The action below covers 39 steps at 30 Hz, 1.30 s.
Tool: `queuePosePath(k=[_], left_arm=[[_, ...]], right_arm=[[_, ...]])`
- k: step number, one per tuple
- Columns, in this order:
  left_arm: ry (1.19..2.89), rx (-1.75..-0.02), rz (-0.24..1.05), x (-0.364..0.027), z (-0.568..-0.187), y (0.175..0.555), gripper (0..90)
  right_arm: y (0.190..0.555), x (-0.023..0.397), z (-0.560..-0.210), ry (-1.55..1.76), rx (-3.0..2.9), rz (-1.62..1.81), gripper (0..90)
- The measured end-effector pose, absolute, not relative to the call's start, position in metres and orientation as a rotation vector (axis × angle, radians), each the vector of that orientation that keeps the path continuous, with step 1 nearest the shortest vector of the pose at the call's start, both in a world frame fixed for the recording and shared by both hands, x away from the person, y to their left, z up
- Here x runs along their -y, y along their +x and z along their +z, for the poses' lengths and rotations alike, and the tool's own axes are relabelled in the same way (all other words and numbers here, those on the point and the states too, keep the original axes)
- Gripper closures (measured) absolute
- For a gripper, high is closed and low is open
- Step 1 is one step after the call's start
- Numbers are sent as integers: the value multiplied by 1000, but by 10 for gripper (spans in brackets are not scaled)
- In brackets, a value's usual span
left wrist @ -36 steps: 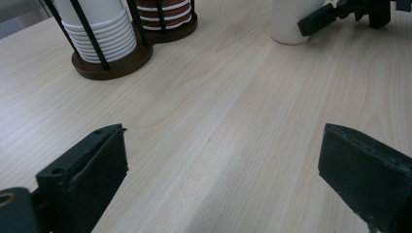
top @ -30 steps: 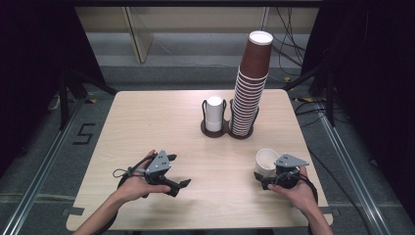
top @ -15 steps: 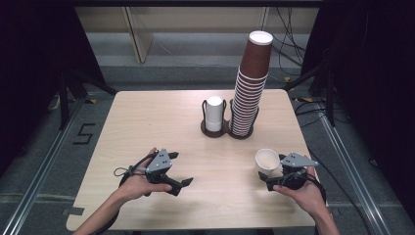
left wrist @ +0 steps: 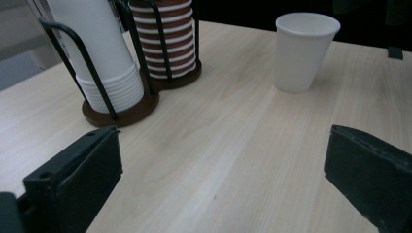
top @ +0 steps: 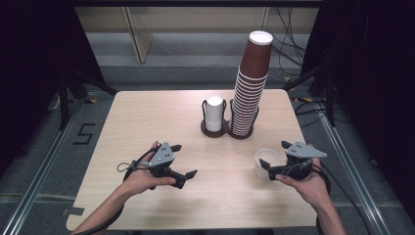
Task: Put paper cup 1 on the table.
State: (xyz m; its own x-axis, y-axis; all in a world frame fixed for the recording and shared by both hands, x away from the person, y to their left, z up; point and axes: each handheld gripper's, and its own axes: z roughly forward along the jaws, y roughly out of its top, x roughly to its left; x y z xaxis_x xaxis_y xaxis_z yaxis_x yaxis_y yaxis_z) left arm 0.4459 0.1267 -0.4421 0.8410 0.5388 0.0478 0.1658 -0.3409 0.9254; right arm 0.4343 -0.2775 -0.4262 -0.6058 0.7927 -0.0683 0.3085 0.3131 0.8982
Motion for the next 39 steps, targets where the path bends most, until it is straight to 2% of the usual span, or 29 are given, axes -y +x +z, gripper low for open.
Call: queuePosePath(k=[11, 14, 21, 25, 31, 39], left_arm=[[1780, -496, 507, -77, -397, 490, 0], [1742, -481, 513, -51, -374, 513, 0], [1713, -477, 514, -11, -344, 549, 0], [1688, -508, 504, 10, -326, 579, 0], [1700, -519, 482, 29, -317, 606, 0], [1679, -561, 447, 37, -314, 623, 0]], right_arm=[[464, 263, -364, 923, -1917, 1390, 4], [485, 256, -336, 943, -1842, 1418, 4], [520, 246, -294, 940, -1762, 1444, 4], [538, 240, -278, 925, -1748, 1434, 4], [558, 234, -263, 965, -1746, 1451, 4], [578, 225, -253, 974, -1762, 1469, 4]])
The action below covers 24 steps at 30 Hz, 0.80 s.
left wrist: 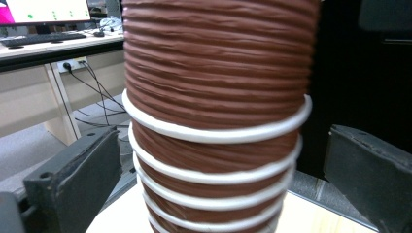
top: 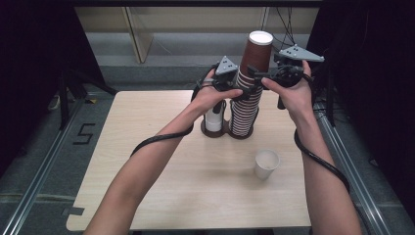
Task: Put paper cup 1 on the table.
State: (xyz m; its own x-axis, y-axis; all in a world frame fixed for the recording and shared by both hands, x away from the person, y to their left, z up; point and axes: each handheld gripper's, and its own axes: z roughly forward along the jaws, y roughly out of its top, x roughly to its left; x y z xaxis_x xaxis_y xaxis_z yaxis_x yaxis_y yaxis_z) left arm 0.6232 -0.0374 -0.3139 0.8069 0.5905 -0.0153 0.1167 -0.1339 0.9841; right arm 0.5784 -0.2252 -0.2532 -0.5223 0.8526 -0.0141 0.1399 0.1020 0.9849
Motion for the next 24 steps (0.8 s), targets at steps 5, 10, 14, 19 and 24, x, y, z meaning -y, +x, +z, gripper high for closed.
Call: queuePosePath(k=[5, 10, 14, 19, 24], left_arm=[[1676, -558, 428, 41, -312, 630, 1], [1669, -575, 394, 40, -313, 635, 10], [1672, -569, 378, 41, -314, 636, 32], [1676, -572, 368, 43, -317, 637, 36], [1680, -564, 376, 44, -317, 638, 38]], right_arm=[[592, 218, -249, 994, -1767, 1470, 4], [604, 213, -250, 1025, -1764, 1481, 4], [607, 211, -250, 1041, -1769, 1495, 17], [611, 210, -253, 1040, -1772, 1492, 46], [612, 212, -254, 1047, -1738, 1491, 144]])
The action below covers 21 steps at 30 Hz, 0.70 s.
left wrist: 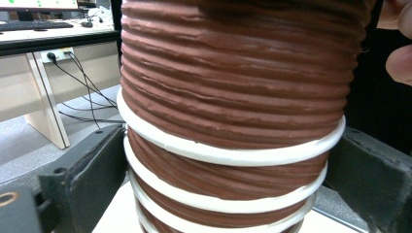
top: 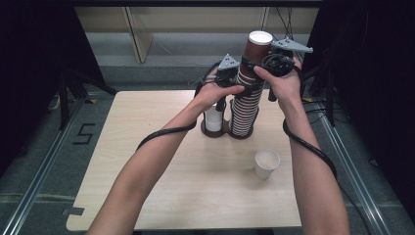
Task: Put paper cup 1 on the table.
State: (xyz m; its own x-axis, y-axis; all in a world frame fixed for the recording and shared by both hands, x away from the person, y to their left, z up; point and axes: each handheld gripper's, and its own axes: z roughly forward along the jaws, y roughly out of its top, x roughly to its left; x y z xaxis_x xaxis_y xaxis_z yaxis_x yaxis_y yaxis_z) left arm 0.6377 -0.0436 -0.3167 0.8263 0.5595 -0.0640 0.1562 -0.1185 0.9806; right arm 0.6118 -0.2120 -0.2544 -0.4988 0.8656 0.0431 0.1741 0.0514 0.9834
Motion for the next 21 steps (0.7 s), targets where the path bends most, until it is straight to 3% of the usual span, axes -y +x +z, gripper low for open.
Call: queuePosePath(k=[21], left_arm=[[1690, -558, 389, 44, -316, 638, 39]], right_arm=[[605, 217, -229, 1054, -1628, 1577, 163]])
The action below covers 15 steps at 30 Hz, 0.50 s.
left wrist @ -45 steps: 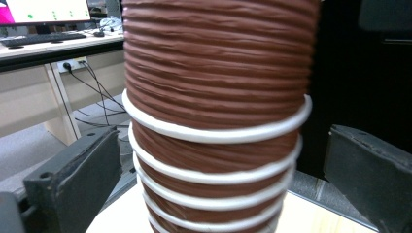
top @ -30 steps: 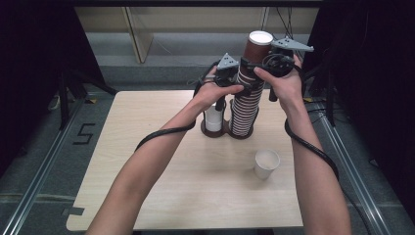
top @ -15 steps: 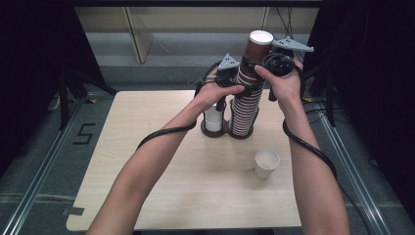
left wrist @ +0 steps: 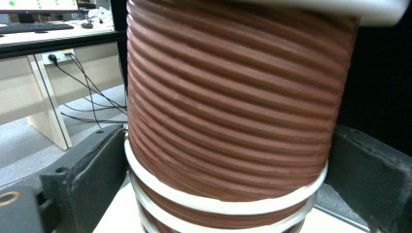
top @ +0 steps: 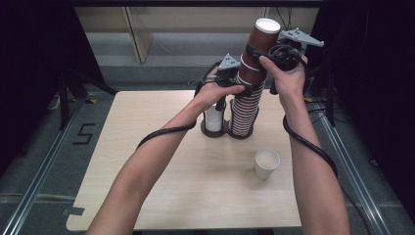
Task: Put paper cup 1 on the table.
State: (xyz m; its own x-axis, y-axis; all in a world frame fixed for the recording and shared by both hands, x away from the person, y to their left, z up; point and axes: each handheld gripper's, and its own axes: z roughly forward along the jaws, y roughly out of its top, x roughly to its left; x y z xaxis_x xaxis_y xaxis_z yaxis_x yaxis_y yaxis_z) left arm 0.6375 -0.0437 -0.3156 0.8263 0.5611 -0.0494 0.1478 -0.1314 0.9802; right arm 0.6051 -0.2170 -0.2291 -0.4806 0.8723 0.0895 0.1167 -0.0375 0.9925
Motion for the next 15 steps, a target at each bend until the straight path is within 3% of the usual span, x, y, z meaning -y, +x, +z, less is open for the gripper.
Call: queuePosePath(k=[15], left_arm=[[1697, -553, 395, 44, -315, 638, 39]], right_arm=[[600, 224, -206, 1047, -1524, 1678, 167]])
